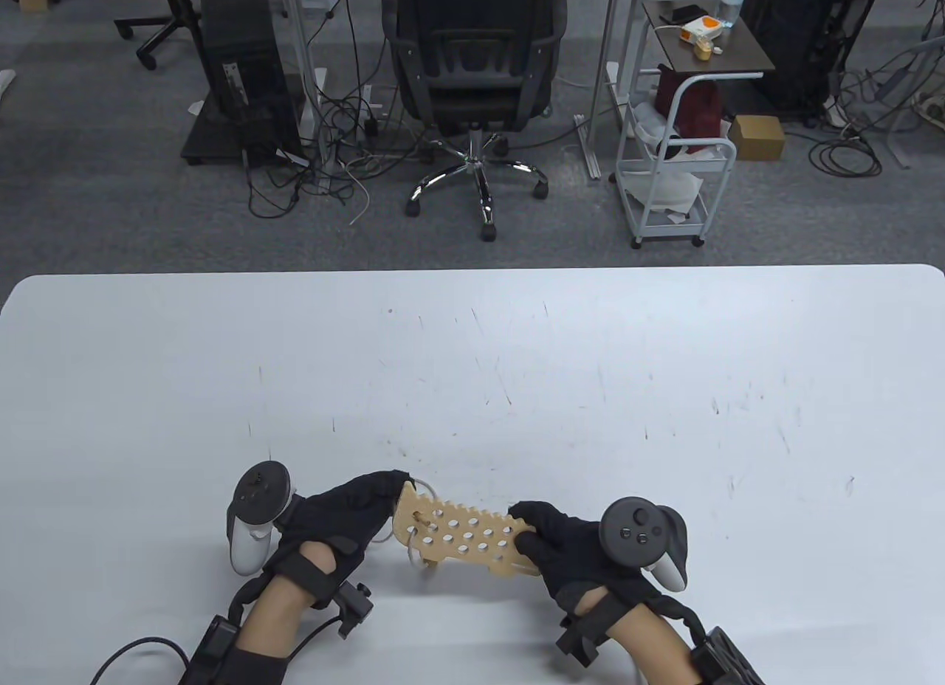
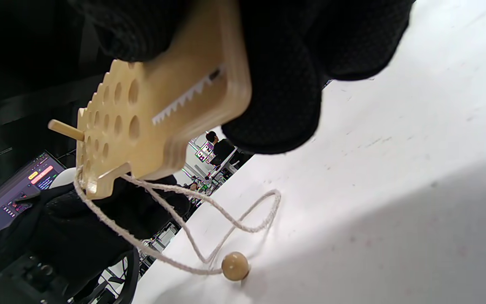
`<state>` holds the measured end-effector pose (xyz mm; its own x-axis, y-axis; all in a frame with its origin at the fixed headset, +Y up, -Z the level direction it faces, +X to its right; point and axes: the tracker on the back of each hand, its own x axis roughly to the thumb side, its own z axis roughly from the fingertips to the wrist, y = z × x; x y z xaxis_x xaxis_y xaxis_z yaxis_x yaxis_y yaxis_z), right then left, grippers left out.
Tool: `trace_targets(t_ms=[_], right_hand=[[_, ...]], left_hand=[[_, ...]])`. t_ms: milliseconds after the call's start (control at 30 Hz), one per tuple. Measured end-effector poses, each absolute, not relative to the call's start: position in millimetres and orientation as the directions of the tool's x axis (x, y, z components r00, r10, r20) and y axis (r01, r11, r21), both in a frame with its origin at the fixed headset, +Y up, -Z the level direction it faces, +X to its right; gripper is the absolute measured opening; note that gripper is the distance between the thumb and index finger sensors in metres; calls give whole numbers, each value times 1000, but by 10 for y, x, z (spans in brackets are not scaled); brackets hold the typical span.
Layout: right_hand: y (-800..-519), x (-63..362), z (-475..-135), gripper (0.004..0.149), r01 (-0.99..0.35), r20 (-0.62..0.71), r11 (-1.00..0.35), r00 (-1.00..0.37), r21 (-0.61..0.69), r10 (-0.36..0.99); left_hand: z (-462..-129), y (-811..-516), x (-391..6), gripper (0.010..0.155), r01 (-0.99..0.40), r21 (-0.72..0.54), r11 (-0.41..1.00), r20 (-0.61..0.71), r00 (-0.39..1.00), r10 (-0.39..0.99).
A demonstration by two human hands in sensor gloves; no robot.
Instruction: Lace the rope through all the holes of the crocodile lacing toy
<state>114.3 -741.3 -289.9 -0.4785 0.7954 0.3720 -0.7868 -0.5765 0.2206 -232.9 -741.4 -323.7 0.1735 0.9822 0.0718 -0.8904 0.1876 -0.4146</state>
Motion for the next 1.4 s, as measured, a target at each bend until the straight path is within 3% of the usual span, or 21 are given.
trace_targets(t_ms=[200, 600, 1400], right_hand=[[-7403, 1148, -2897, 46, -789, 368, -573, -477, 220, 798], [-7397, 1161, -2900, 46, -785, 360, -583, -493, 208, 792], [-7375, 1179, -2890, 46, -789, 376, -597, -513, 149, 772]], left_hand=[[-3214, -7457, -2282, 49, -881, -473, 5, 4, 3, 1000], [-3169, -7475, -2185, 60, -825, -549, -134, -48, -129, 990], [-3170, -7486, -2223, 66, -866, -498, -36, -3, -39, 999]])
